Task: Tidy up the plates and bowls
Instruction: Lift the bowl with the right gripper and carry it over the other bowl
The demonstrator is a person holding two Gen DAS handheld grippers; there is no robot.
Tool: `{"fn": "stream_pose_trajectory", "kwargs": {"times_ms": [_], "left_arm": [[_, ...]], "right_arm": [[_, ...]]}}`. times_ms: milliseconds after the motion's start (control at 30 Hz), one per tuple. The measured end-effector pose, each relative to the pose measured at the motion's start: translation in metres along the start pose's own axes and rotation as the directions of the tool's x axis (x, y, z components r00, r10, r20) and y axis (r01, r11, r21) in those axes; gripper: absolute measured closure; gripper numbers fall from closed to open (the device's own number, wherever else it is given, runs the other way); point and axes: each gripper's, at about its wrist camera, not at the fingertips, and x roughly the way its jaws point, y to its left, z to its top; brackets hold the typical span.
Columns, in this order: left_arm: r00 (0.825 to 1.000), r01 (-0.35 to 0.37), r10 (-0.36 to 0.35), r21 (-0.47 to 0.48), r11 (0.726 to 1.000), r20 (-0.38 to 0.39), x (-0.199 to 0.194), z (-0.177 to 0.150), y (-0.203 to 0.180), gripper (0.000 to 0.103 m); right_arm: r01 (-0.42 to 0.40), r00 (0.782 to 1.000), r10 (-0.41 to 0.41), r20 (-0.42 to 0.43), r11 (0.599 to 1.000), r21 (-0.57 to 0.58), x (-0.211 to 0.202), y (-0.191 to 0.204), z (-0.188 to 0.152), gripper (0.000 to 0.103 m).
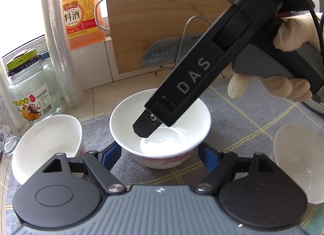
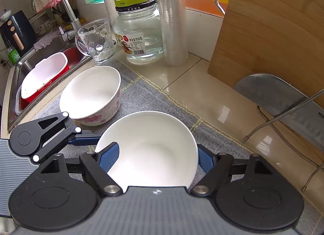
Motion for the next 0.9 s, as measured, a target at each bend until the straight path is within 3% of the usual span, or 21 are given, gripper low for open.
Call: {"fn": "stream_pose_trajectory", "kwargs": {"times_ms": [900], "left_arm": [[0.999, 0.048, -0.048, 0.036, 0.998, -0.011, -0.038, 0.007, -0.015, 0.021]], "right_arm": [[0.003, 1.000, -0.004, 0.005, 0.999, 0.046, -0.038, 0.022, -0.013, 0.017]]}}
